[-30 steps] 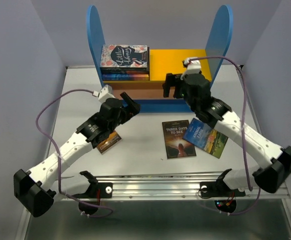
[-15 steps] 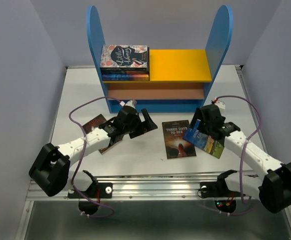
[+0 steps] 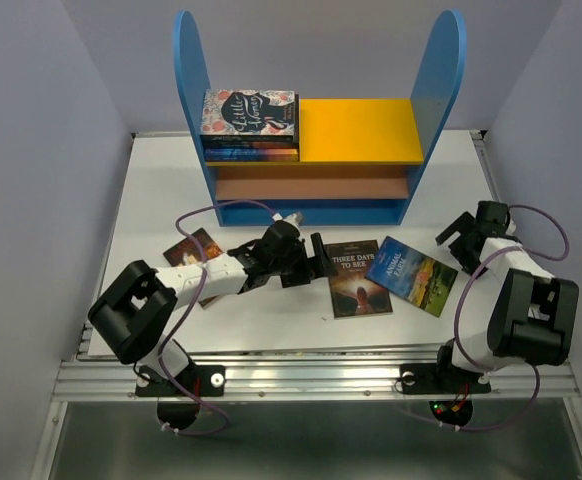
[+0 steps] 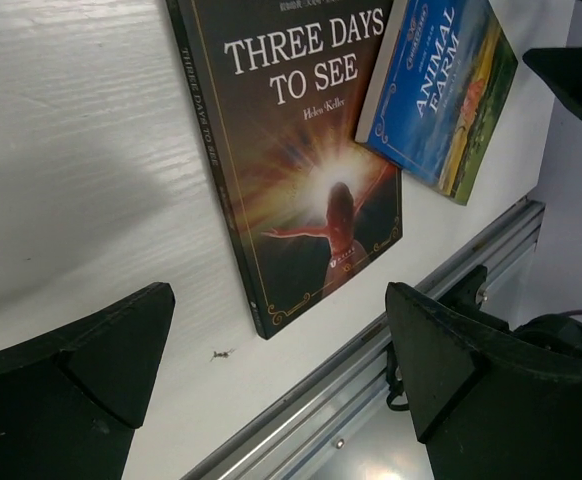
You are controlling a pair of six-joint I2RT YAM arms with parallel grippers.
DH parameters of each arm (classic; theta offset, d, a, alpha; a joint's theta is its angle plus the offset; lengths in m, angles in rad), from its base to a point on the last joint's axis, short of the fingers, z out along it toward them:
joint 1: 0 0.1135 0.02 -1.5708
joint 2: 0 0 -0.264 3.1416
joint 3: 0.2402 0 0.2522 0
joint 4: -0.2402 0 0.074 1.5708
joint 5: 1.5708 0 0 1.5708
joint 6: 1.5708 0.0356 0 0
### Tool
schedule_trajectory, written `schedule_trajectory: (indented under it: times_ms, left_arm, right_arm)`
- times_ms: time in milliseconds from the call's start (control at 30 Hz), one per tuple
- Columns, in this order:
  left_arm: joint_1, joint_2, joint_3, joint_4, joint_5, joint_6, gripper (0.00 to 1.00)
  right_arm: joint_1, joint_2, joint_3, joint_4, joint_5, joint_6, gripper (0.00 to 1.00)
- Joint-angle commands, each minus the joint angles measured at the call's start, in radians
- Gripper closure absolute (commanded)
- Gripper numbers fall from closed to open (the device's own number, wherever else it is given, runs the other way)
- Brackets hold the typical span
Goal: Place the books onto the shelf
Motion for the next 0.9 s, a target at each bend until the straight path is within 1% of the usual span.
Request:
schedule_trajectory:
  times_ms: [0, 133, 233, 333, 400, 467, 533, 700, 867]
  left_arm:
    - [-0.017, 0.023, 0.072, 0.058, 0.046, 0.031, 0.01]
    - [-0.037, 0.067, 0.129, 0.064, 0.066, 0.041, 0.01]
    - [-0.047, 0.107, 0.171, 0.068, 0.076, 0.045, 0.01]
    - [-0.061, 0.147, 0.211, 0.075, 0.084, 0.038, 0.01]
    - [-0.070, 0.176, 0.231, 0.078, 0.087, 0.035, 0.01]
    - [-0.078, 0.205, 0.239, 0.081, 0.089, 0.023, 0.01]
    - [-0.083, 0.227, 0.253, 0.082, 0.098, 0.015, 0.01]
    - [-0.093, 0.317, 0.303, 0.091, 0.133, 0.009, 0.01]
    - [-0.098, 0.365, 0.325, 0.104, 0.127, -0.005, 0.01]
  right_arm:
    - [-0.029, 0.061, 0.055, 0.081, -0.109, -0.045, 0.00]
    - [-0.029, 0.150, 0.066, 0.123, -0.136, -0.053, 0.00]
    - [-0.029, 0.168, 0.058, 0.129, -0.190, -0.042, 0.00]
    - [-0.029, 0.120, -0.005, 0.134, -0.254, -0.024, 0.02]
    - [-0.029, 0.045, -0.047, 0.130, -0.297, -0.016, 0.03]
    - [-0.029, -0.031, -0.127, 0.130, -0.340, -0.006, 0.04]
    - [-0.029, -0.069, -0.181, 0.121, -0.365, -0.003, 0.04]
    - [-0.029, -0.138, -0.236, 0.095, -0.472, 0.017, 0.07]
    - [-0.029, -0.171, -0.264, 0.078, -0.541, 0.014, 0.08]
